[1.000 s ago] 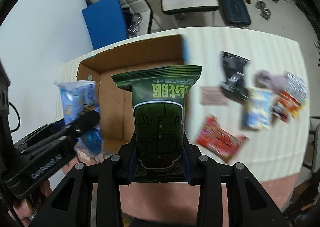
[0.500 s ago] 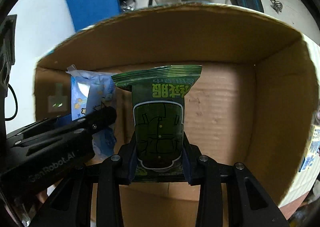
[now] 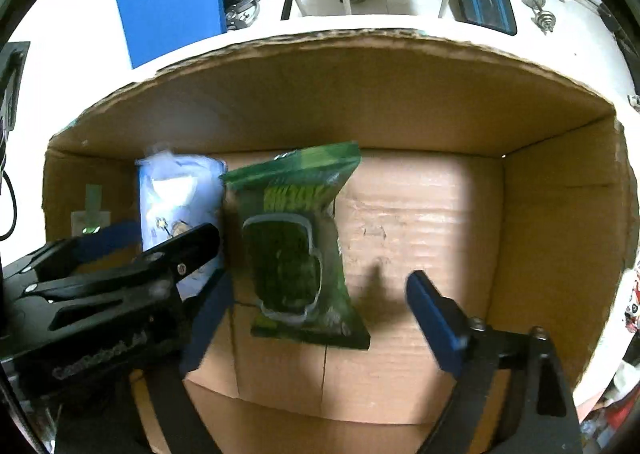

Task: Organize soft objects
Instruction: 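Carry both packs over the box and open both tools to drop them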

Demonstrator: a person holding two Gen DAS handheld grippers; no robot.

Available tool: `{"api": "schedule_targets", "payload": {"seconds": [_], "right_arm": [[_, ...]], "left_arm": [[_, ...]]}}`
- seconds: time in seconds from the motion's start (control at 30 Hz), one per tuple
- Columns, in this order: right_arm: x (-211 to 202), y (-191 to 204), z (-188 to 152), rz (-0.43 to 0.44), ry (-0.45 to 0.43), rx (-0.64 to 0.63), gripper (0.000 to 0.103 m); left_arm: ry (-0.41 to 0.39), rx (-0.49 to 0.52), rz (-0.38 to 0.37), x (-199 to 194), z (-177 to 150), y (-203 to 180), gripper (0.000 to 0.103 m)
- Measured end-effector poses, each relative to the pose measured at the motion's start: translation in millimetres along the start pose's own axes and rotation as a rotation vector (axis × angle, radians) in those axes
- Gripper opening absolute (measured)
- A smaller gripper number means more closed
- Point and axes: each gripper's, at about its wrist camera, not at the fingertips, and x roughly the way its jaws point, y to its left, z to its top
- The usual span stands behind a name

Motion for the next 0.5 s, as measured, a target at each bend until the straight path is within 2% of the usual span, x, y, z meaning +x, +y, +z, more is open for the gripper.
{"api": "schedule_targets", "payload": {"seconds": [0.1,0.17,0.3,0.5], "right_arm": [[-7.5,-1.3,-12.5,-0.014,-0.005,-0.006,0.097],[-18.3,-2.2,-26.5,-0.034,-0.014,-0.017,0.103],[-31.7,2.6,-35.6,-0.066,-0.039,-0.034,0.103],[-47.2,3.9,-64.9,-0.077,-0.071,-0.024,0.103]], "left_arm": [[-0.015,0.008,0.003,-10.5,-12.2,3.8,0.092],[-0.033,-0.002,0.004,-18.7,-22.9,8.1,0.092],[-0.071,-0.021,-0.001,-40.1,-48.5,16.7,0.092],[-0.143,-0.025,0.042,-73.6,-91.4,18.9,0.092]]}}
